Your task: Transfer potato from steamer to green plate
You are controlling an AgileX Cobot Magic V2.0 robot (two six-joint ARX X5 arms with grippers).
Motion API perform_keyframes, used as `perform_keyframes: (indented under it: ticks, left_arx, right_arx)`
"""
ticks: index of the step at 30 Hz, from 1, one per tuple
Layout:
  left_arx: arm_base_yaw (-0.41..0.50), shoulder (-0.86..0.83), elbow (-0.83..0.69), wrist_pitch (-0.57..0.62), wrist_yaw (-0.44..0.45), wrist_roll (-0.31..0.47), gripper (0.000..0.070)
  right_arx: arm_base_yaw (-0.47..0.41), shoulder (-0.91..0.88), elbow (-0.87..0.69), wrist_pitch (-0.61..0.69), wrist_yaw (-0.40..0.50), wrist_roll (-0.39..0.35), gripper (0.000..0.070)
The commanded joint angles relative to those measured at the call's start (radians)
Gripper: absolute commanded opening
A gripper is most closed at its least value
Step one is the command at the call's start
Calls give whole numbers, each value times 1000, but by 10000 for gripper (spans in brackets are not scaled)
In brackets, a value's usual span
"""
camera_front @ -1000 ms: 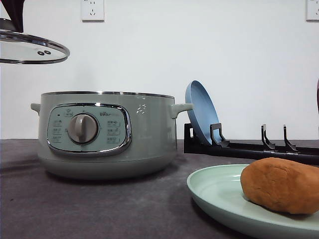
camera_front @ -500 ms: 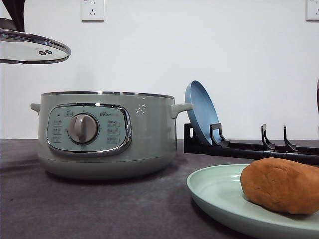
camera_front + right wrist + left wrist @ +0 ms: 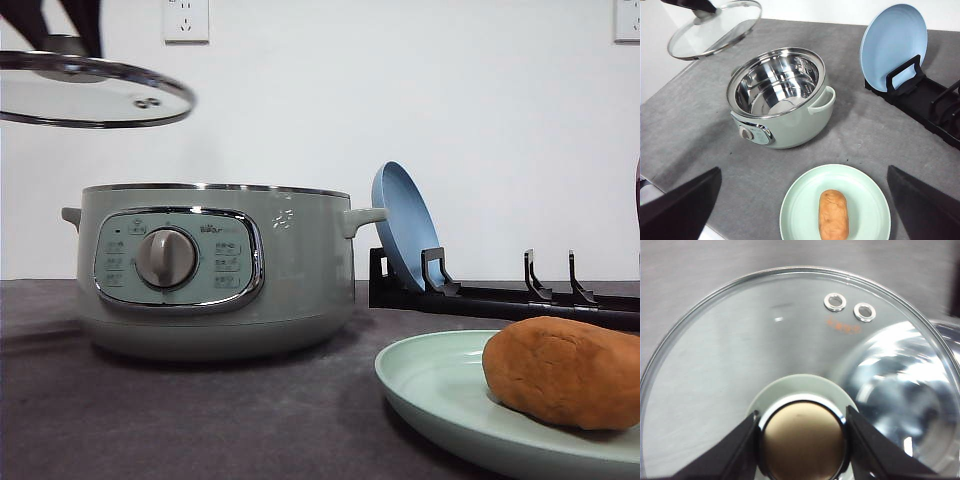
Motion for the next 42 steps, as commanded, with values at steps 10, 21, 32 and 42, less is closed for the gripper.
perform_keyframes:
  ticks: [10,21,32,42]
  left_arx:
    - [-174,-15,-1,29,8,-12,1]
    - [-282,-15,-3,32,8,-12,1]
    - [-339,1,-4,34,8,-9,1]
    - [-339,52,-5,30,8,-10,1]
  right_arx:
    - [5,6,16,13,19,12,693]
    - [5,6,16,22,30,10,693]
    - [5,6,16,29,30,10,693]
    - [5,6,16,29,30,10,693]
